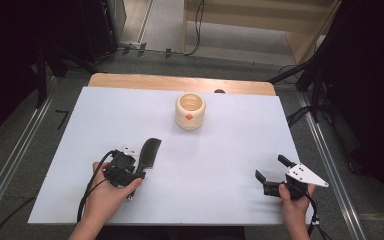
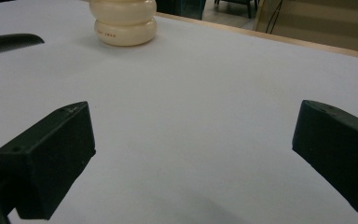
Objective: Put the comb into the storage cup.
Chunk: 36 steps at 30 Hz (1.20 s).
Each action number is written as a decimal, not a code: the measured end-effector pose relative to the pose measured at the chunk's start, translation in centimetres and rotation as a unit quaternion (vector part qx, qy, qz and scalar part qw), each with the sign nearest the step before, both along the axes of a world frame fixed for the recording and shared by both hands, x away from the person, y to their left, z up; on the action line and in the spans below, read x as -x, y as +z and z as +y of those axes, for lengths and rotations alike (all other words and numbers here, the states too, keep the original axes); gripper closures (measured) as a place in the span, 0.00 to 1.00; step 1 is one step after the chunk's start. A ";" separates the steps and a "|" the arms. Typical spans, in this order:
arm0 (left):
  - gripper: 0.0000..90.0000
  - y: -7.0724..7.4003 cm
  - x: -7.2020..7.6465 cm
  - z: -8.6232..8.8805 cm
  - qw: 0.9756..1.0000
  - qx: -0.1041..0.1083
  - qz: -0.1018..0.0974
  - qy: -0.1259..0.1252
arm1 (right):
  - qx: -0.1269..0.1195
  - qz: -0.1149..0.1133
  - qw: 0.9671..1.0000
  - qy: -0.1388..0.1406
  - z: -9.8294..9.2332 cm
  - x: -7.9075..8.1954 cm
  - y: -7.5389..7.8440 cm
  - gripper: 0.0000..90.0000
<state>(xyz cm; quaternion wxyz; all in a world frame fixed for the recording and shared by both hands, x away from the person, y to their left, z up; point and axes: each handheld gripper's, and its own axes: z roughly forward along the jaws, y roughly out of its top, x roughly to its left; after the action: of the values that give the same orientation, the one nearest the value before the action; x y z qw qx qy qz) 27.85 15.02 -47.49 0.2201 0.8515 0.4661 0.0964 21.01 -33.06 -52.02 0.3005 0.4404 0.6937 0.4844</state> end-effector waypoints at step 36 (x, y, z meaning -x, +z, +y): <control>0.81 -0.8 0.7 -0.1 0.999 -0.010 -0.035 0.004 | -0.002 0.011 1.000 0.016 0.2 -0.1 0.1 0.00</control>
<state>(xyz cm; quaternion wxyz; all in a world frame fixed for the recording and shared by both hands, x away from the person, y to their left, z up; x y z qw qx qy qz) 27.13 14.92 -48.29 0.2276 0.8480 0.4602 0.1315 21.12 -32.87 -51.96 0.2841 0.4349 0.7029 0.4859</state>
